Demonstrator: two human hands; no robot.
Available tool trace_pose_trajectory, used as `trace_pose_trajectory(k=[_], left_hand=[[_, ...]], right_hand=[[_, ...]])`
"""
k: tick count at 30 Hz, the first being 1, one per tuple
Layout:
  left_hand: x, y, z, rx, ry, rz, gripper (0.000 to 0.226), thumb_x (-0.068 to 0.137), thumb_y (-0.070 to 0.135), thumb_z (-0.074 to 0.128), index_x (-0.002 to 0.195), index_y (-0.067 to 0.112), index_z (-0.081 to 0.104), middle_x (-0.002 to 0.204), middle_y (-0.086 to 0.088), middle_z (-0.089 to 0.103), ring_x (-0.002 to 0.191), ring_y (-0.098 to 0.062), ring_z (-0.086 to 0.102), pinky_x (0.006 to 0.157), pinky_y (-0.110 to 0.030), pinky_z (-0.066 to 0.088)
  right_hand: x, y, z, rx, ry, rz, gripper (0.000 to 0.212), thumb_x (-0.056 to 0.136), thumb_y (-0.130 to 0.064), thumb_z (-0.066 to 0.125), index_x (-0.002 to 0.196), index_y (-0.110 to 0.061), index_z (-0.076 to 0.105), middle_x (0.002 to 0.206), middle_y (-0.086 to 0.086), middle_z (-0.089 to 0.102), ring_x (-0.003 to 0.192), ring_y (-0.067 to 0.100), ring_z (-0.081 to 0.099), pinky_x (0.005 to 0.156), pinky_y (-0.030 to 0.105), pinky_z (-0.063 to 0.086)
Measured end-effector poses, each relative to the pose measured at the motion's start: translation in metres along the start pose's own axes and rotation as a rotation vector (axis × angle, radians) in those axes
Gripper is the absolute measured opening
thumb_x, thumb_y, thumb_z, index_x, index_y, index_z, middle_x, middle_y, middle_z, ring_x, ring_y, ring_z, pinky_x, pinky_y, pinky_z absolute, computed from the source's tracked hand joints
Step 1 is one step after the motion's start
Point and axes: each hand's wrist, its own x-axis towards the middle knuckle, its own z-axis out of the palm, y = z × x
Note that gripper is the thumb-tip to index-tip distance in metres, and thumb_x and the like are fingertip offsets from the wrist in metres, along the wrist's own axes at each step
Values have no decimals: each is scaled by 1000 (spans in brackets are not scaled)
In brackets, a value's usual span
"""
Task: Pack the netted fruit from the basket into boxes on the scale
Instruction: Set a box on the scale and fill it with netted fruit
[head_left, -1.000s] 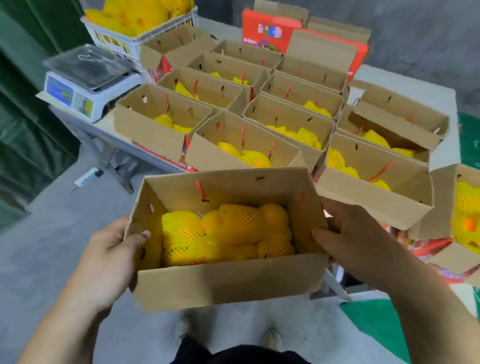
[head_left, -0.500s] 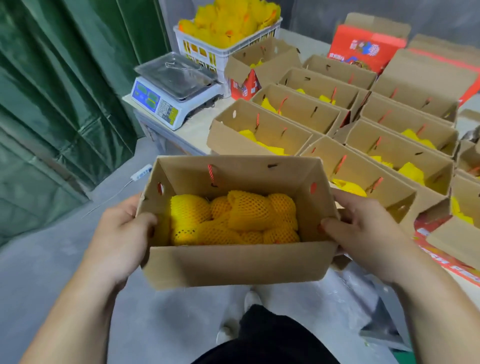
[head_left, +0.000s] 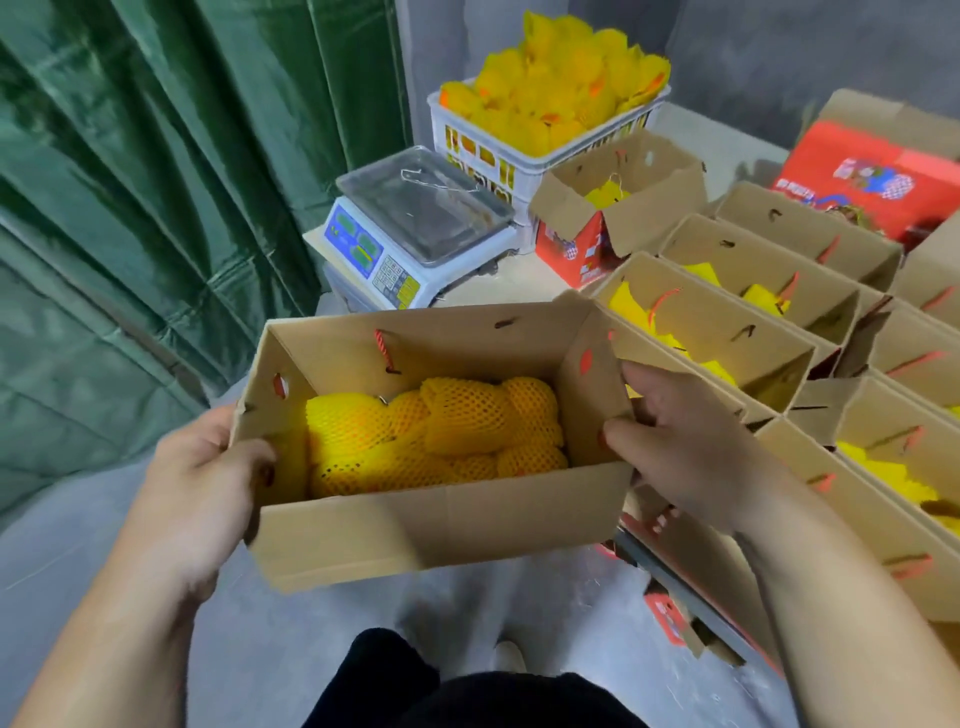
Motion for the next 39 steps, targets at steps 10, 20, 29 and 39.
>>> trace_pose_trajectory(k=[10,20,29,39], left_hand=[[197,48,-50,-18,-128,51,55,86,-15,46,74,29,77,55,4,58,38,-6,43,36,-10,26],[418,134,-48,195,-299,226,39,88,5,60,84,42,73,73,-2,71,53,-2,60,59,-27,47],[573,192,56,131,-498,260,36,100,-4,49,101,25,71,67,13,68,49,13,59,44,-7,42],[694,200,120,121,-944,199,39,96,0,53,106,29,75,93,1,80,77,-20,75,55,-29,56]], right_hand=[[168,-75,71,114,61,25,44,87,6,52,104,-29,73,76,20,64,57,25,61,55,52,57],[309,-141,89,229,366,145,48,97,5,52,124,-30,71,89,-2,80,70,16,76,54,29,59],[443,-149,76,277,569,380,35,92,9,48,110,-10,70,74,18,73,55,21,66,68,54,64],[495,-160,108,423,796,590,16,100,-9,56,97,-10,72,64,5,66,51,11,62,52,36,61]])
